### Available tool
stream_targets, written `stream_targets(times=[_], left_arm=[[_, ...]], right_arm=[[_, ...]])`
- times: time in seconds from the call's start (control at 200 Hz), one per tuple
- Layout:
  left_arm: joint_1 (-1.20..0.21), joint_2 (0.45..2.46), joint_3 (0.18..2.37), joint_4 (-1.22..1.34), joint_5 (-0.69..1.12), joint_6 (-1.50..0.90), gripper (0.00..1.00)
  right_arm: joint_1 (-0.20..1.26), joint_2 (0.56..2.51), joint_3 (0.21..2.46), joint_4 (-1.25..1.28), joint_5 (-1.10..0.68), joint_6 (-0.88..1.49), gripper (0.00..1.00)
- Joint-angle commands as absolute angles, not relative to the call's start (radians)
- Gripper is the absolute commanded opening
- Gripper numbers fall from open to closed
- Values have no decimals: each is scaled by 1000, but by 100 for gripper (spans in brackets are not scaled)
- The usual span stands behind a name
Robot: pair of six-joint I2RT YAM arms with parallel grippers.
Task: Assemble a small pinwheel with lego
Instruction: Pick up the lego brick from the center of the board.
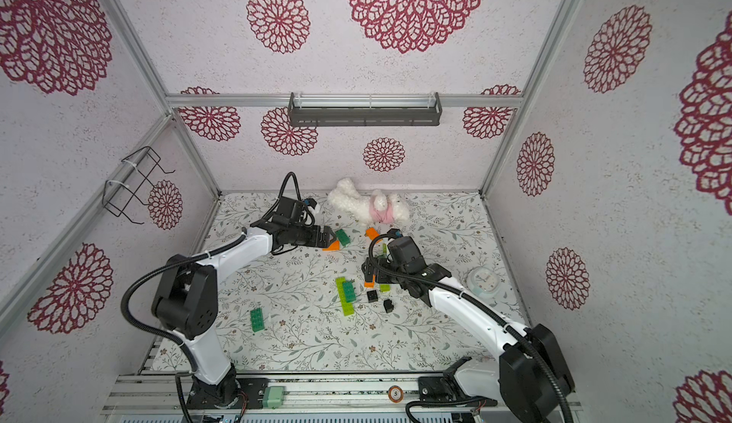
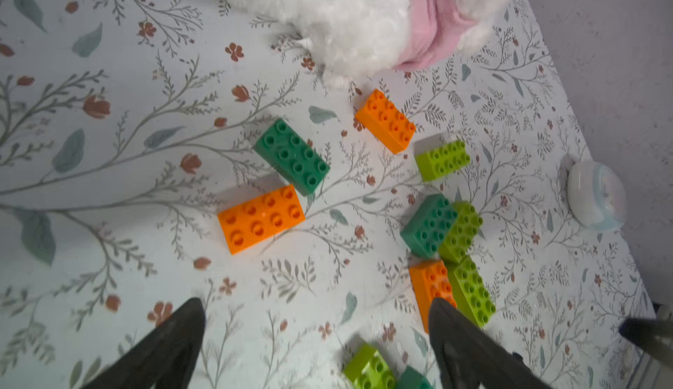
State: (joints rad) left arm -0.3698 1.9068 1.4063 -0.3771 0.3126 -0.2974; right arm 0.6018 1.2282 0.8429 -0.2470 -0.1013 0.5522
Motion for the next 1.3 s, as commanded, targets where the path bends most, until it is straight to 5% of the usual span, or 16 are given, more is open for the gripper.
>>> stream_targets(times=[0.0, 0.505, 0.846, 1.016, 1.291], left_arm=[[-349, 2034, 1526, -467, 436, -202, 98], [-331, 2300, 1780, -613, 503, -64, 100], [-398, 2200, 1636, -537, 380, -86, 97], [-435, 2151, 1516, -419, 186, -139, 86], [-444, 2084, 1365, -243, 121, -161, 71]], right_arm=[[596, 1157, 822, -226, -169, 575, 99], [595, 1018, 750, -283, -172, 586, 99], [595, 1027, 731, -259, -183, 588, 99], [595, 1066, 724, -249, -193, 585, 99], [595, 1091, 719, -231, -213, 584, 99]])
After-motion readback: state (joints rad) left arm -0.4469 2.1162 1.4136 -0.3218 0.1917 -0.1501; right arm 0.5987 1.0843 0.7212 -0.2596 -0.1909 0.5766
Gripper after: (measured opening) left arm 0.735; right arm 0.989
